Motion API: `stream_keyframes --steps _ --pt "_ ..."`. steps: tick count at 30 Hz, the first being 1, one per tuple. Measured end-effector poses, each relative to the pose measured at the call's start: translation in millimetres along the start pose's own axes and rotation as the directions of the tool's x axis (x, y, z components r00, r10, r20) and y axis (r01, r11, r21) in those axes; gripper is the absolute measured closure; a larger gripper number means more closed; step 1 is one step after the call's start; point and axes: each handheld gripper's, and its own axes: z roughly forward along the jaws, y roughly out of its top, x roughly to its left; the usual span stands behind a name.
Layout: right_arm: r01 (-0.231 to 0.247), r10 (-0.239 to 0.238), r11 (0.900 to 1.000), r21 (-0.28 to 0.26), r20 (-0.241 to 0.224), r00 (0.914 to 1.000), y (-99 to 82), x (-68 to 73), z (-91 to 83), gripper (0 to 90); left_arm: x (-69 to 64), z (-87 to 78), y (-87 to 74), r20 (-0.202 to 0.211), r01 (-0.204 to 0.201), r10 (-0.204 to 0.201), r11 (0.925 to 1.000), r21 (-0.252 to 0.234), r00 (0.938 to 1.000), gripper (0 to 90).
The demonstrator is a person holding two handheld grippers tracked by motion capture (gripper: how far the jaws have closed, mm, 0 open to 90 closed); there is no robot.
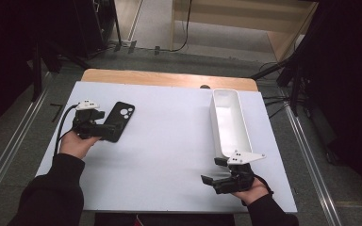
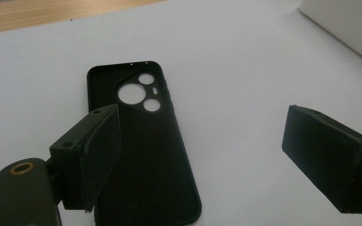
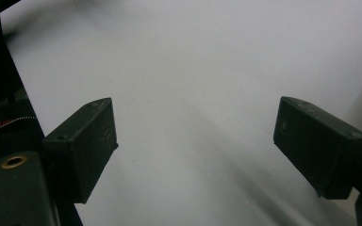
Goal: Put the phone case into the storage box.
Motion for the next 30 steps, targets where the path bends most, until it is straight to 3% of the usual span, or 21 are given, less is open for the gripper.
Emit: stream_keyframes --steps 8,21,24,27,30 --pt "0.004 -0.004 1.0 -0.003 -0.002 1.0 0.1 0.0 -0.1 12.5 8.7 7.0 9.7 -0.025 0.022 -0.023 0.9993 -0.03 0.9994 12.9" --pt "-0.004 0.004 1.0 -0.001 -0.001 1.0 -0.3 -0.9 -1.2 12.5 29.1 19.4 27.6 -0.041 0.075 -0.076 0.9966 -0.035 0.9962 12.9" --pt "-0.005 0.005 1.0 0.001 -0.003 1.0 -0.2 -0.6 -1.3 12.5 31.7 26.8 27.7 -0.032 0.099 -0.099 0.995 -0.009 0.9945 13.0" --pt "-0.003 0.003 1.0 -0.003 0.0 1.0 -0.1 -1.3 -0.7 12.5 33.0 29.5 28.8 -0.041 0.091 -0.091 0.9958 -0.002 0.995 13.0" --pt "-0.002 0.002 1.0 -0.002 0.002 1.0 -0.2 -1.2 -0.9 12.5 35.5 36.5 29.8 -0.074 0.068 -0.07 0.9972 -0.029 0.9948 12.8"
